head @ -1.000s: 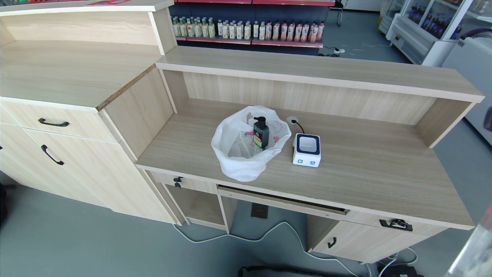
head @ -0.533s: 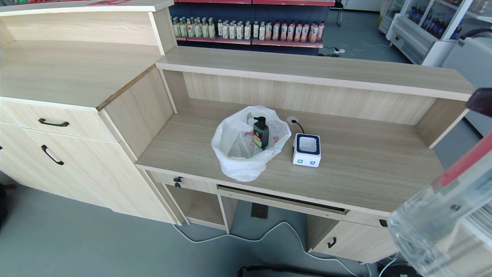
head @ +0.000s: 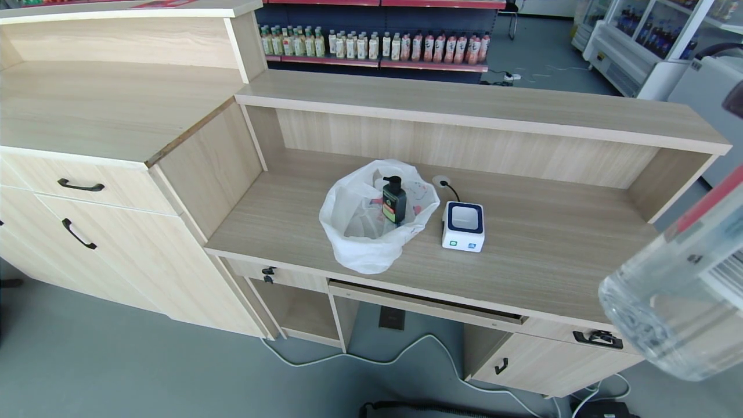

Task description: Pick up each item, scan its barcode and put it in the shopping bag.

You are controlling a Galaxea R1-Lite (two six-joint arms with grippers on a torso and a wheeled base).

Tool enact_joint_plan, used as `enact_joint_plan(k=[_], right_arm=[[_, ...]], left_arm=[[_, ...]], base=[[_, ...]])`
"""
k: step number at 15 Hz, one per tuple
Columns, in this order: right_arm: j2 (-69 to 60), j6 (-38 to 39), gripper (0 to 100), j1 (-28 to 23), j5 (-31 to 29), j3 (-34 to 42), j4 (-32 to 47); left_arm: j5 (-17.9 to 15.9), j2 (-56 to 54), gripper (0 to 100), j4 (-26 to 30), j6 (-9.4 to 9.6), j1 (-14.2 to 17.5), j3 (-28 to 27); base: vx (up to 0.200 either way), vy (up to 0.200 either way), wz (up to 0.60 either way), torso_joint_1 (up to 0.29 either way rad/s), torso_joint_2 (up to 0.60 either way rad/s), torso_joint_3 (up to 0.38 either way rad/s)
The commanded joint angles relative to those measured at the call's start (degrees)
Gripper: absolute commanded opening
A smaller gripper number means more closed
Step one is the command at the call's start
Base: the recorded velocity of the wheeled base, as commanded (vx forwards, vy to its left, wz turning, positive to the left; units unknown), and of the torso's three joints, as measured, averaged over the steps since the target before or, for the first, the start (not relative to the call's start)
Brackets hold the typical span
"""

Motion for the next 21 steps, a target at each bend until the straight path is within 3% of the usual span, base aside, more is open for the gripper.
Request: enact_joint_plan(k=[1,6,10,17,20,21], right_arm=[[-1.0,0.7,0,-0.4,0.1,1.2,-0.2],[-3.1,2.9,0,-3.6,0.7,3.2,-0.6],[-0.7,8.0,0,-0.4,5.4,2.1,-2.2],[15.0,12.2,0,12.3,5.4,2.5,-24.1],[13.5,23.7,0,8.1,5.4,3.6,-33.5],[12.9,24.2,0,7.4,5.4,3.7,-33.7]], left_arm=[[0.0,0.0,100,0.0,-0.01,0.0,0.0],[0.0,0.0,100,0.0,-0.01,0.0,0.0],[0.0,0.0,100,0.0,-0.01,0.0,0.0],[0.1,0.0,100,0.0,-0.01,0.0,0.0],[0.0,0.0,100,0.0,-0.01,0.0,0.0],[0.0,0.0,100,0.0,-0.01,0.0,0.0]], base=[[0.000,0.000,0.00,0.000,0.00,0.000],[0.000,0.000,0.00,0.000,0.00,0.000],[0.000,0.000,0.00,0.000,0.00,0.000],[0.000,0.000,0.00,0.000,0.00,0.000],[0.000,0.000,0.00,0.000,0.00,0.000],[0.000,0.000,0.00,0.000,0.00,0.000]])
